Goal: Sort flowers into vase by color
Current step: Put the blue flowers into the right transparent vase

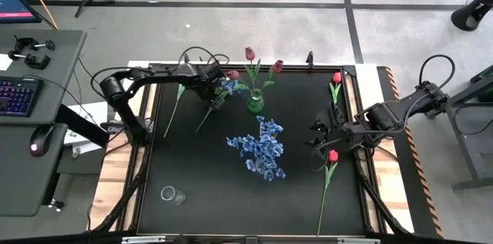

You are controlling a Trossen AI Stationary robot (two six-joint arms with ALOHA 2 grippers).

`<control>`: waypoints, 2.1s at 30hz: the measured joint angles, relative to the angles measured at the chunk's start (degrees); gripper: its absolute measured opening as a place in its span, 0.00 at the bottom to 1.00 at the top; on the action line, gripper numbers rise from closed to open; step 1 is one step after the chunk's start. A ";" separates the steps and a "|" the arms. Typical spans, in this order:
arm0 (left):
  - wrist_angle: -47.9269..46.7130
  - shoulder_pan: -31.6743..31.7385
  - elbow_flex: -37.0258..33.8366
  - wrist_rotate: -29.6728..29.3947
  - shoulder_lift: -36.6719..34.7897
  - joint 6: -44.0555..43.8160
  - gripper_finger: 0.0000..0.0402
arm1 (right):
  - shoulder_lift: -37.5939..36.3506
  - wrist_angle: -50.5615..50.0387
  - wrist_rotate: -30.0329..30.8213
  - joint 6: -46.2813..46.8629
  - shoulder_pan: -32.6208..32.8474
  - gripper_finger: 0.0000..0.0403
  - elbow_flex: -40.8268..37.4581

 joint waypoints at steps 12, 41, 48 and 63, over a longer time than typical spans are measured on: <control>4.36 -2.47 -0.13 0.80 -0.46 -0.06 0.54 | 0.00 -0.67 0.00 -0.01 0.00 0.63 0.00; 10.55 -3.57 -7.80 -5.75 -0.72 -8.94 0.60 | 0.00 -1.13 0.18 -0.32 0.00 0.63 0.00; 10.62 -3.61 -7.87 -9.25 -0.36 -5.69 0.45 | 0.00 -1.13 0.20 -0.30 0.02 0.63 0.00; 2.64 -2.67 -6.91 -16.02 -22.17 -4.69 0.01 | -0.02 -1.09 0.34 -1.60 0.04 0.63 0.00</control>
